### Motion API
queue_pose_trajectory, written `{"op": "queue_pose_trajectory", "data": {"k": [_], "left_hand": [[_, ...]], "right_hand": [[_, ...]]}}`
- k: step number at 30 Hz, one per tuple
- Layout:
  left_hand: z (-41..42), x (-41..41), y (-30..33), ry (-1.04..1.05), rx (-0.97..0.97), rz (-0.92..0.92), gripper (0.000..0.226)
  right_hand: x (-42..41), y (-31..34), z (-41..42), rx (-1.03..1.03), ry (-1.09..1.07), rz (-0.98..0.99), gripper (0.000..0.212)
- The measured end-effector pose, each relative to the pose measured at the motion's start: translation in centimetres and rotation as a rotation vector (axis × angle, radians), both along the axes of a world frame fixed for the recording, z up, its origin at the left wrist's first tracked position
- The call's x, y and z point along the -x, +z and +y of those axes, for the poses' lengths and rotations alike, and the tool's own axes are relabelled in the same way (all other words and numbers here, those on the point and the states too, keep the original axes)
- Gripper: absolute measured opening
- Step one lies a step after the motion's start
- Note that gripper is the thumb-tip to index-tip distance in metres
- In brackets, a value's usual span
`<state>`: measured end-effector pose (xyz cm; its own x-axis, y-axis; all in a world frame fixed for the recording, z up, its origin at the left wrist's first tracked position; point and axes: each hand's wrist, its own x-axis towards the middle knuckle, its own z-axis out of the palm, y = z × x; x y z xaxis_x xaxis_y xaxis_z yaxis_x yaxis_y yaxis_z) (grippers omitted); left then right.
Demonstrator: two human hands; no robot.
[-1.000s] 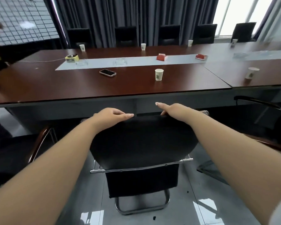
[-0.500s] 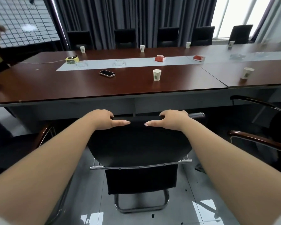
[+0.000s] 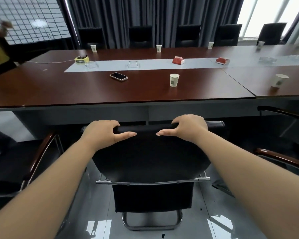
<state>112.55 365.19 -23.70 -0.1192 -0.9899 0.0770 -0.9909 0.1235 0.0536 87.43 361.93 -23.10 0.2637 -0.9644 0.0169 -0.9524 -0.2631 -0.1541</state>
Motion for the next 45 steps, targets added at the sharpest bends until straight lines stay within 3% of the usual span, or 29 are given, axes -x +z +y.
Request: {"op": "queue_pose_trajectory", "data": {"k": [3,5,7,10,12,17,22,24,28,32,41,45], "left_hand": [[-0.7,0.2,-0.5,-0.09,0.079,0.004,0.123],[-1.4,0.8,-0.8,-0.093,0.117,0.004,0.128],[-2.2,1.7,-0.9,-0.094,0.14,0.006,0.119],[-3.4,2.3,-0.8,-0.072,0.144,0.005,0.08],[-4.0,2.0,-0.6,-0.046,0.143,0.028,0.068],[-5.5,-0.3,-0.2,0.008,0.035,0.052,0.077],[-5.5,-1.6,0.2,0.052,-0.07,0.071,0.074],[-5.2,-1.2,0.4,0.058,-0.107,0.046,0.068],[-3.2,-0.5,-0.2,0.098,-0.019,0.072,0.065],[-1.2,0.3,-0.6,0.112,0.033,0.141,0.063],[0.0,-0.7,-0.9,0.076,0.04,0.055,0.07],[-0.5,-1.3,-0.9,0.035,0.022,0.024,0.079]], "right_hand": [[0.9,0.0,-1.1,-0.002,0.017,0.011,0.088],[1.7,0.0,-1.9,0.001,0.021,0.019,0.086],[2.5,-0.1,-2.5,0.007,0.024,0.02,0.086],[2.9,-0.3,-3.6,0.041,0.042,0.024,0.087],[2.6,-0.3,-4.1,0.05,0.047,0.037,0.086],[0.3,-0.7,-4.6,0.086,0.094,0.063,0.066],[-1.5,-0.8,-4.3,0.094,0.108,0.032,0.068],[-1.5,-0.7,-3.9,0.093,0.102,0.058,0.079],[-1.3,-1.2,-2.6,0.111,0.102,0.031,0.073],[-0.9,-1.5,-1.5,0.102,0.089,0.032,0.087],[-1.7,-1.3,-0.3,0.033,0.054,0.003,0.06],[-2.0,-1.5,0.4,0.062,-0.013,0.044,0.087]]}}
